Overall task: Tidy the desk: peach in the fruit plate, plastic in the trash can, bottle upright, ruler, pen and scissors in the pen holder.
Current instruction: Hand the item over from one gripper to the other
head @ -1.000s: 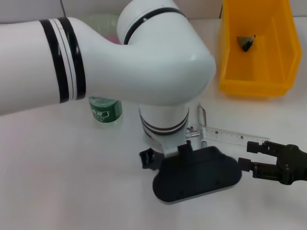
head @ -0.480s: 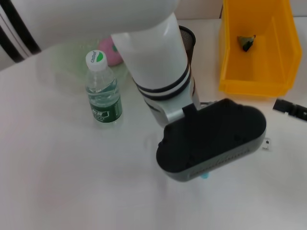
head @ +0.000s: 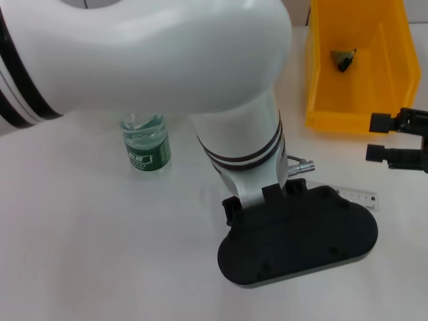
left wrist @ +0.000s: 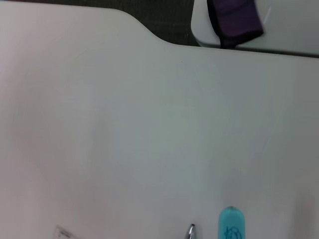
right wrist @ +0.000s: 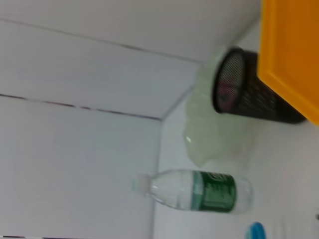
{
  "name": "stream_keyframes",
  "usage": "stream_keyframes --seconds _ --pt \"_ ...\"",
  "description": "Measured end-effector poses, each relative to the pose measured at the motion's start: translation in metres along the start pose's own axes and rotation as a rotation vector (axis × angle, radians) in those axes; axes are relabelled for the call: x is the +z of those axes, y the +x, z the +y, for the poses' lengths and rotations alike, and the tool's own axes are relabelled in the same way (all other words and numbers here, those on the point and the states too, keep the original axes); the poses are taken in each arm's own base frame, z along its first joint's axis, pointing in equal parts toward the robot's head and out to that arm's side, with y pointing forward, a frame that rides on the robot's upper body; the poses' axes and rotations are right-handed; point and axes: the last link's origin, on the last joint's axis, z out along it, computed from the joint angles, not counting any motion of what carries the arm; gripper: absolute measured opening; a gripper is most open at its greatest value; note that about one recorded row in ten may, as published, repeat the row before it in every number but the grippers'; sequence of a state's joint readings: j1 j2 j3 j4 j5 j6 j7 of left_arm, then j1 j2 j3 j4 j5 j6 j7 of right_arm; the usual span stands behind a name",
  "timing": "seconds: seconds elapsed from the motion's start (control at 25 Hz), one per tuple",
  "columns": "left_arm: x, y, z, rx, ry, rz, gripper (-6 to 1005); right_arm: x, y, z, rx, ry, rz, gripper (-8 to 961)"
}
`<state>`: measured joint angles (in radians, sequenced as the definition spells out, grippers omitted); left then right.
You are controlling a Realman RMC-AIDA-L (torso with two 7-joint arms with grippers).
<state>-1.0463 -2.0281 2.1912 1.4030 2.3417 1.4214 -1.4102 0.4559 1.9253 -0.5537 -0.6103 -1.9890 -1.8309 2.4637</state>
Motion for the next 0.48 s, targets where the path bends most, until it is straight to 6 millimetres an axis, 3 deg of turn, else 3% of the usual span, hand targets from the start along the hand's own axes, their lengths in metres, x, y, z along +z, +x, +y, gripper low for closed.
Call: stream_keyframes --seconds 0.24,0.48 --pt "-0.001 0.003 -0.005 0.037 0.006 -0.033 211 0.007 -0.012 0.002 0.050 0.061 0.037 807" --pt "-0.004 0.003 -0.006 0.054 0.023 -0.046 215 0.029 -0.012 0.000 0.047 0.062 0.032 805"
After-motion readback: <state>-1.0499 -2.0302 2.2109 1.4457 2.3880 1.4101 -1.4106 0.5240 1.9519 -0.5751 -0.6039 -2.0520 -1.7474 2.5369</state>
